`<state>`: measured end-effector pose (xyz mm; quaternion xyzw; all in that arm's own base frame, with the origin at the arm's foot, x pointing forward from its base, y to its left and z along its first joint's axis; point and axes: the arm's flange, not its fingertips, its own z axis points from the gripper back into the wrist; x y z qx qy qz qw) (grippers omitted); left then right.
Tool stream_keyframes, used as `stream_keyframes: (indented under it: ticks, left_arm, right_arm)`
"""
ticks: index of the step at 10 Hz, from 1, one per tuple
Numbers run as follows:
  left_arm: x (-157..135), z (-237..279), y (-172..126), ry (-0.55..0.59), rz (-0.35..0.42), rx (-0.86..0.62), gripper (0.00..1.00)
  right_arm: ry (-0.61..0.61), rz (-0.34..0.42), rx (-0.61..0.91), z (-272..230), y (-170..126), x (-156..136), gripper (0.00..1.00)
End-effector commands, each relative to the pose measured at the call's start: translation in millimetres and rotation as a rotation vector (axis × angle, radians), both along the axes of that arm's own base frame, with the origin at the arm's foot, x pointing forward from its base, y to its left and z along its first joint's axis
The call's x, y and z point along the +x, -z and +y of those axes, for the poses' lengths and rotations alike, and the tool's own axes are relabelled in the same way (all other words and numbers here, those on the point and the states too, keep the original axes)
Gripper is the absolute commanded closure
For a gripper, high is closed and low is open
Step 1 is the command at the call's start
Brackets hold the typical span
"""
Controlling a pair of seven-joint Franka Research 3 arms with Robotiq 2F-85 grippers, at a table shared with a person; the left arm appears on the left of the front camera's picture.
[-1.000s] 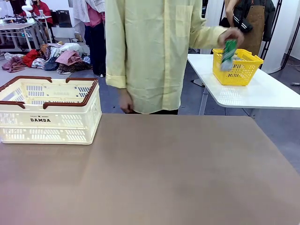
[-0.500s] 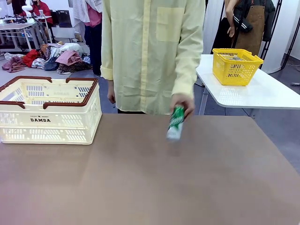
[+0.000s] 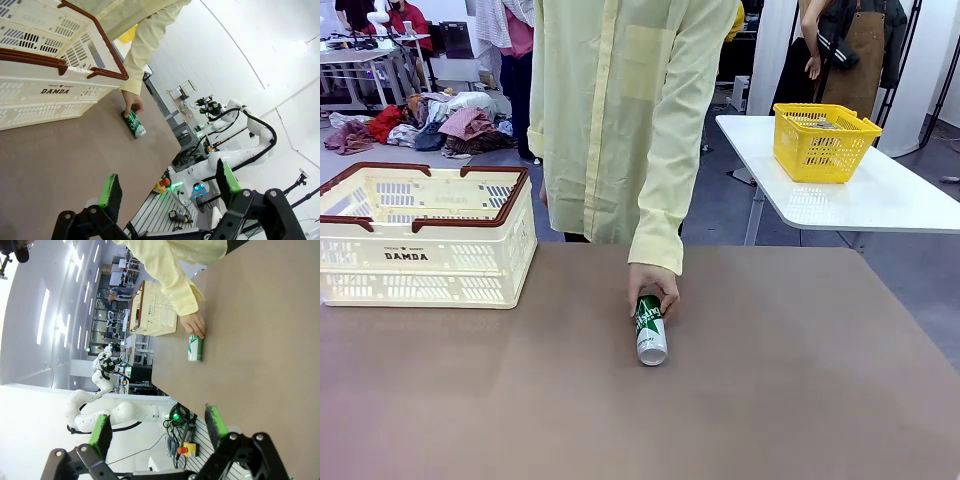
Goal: Place the drinks into the Shopping basket.
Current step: Pick up one drink and place it into the Shopping basket.
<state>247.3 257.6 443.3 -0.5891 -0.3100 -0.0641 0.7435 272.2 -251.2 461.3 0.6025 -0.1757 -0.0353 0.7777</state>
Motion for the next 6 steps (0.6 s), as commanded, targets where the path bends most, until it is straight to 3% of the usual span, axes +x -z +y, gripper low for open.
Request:
stream_keyframes:
  ticks: [1,6]
  left_arm:
    - [0.4,1.4,-4.9,-0.004,0.001,-0.028,0.0]
    - [0.4,1.4,-4.9,-0.004,0.001,-0.028,0.0]
  right_arm:
    - [-0.012,-0.009,-0.009,-0.4,0.8,-2.6,0.0]
    - [-0.012,-0.009,-0.009,-0.4,0.8,-2.6,0.0]
